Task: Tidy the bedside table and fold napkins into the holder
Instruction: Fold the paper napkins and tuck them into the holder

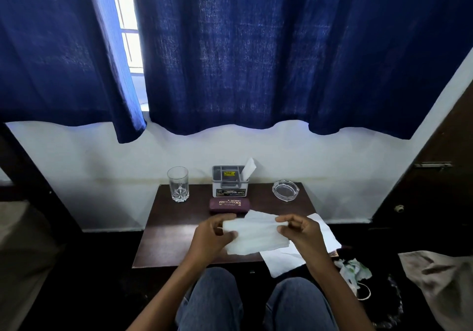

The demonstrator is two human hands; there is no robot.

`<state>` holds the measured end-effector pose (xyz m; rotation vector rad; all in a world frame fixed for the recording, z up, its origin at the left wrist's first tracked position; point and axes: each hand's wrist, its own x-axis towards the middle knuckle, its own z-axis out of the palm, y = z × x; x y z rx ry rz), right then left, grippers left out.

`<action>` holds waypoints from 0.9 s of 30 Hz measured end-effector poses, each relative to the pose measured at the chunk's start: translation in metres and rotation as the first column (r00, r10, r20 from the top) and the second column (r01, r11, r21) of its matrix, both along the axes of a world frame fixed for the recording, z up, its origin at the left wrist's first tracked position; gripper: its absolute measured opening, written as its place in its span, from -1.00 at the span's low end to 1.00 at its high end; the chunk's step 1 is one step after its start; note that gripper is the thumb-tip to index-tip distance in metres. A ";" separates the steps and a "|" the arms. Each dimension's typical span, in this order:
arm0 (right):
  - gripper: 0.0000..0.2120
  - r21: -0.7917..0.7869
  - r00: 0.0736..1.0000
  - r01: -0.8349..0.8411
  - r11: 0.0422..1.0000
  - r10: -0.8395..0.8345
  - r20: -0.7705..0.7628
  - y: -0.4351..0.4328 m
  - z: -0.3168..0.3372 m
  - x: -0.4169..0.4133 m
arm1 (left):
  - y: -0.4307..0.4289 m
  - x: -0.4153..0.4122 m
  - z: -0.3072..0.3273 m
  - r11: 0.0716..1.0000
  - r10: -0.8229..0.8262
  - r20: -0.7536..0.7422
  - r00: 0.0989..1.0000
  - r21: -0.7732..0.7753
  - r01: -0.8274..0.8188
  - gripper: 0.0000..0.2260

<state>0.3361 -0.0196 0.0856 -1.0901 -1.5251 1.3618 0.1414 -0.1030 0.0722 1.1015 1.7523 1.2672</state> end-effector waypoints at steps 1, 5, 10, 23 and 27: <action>-0.75 0.002 1.000 0.012 1.000 -0.012 -0.006 0.000 0.000 -0.001 | 0.000 -0.001 0.000 1.000 0.008 -0.054 0.999 -0.004 -0.008 -0.69; -0.75 0.026 0.999 0.033 0.999 -0.034 0.001 -0.001 -0.003 0.000 | -0.002 0.000 0.001 1.000 -0.003 -0.205 0.979 -0.006 0.002 -0.68; -0.77 0.115 0.987 0.073 0.991 -0.088 0.135 0.001 -0.003 0.001 | -0.006 0.004 0.005 1.000 0.007 -0.300 0.954 0.025 0.000 -0.98; -0.97 -0.085 0.999 -0.032 0.996 0.036 0.036 -0.008 0.010 -0.005 | -0.005 0.009 0.008 1.000 0.023 0.404 0.915 -0.023 -0.015 -0.87; -0.95 -0.180 0.999 0.016 0.983 -0.023 -0.040 -0.010 0.013 -0.010 | -0.006 0.011 0.009 0.999 -0.043 0.495 0.868 0.012 0.043 -0.62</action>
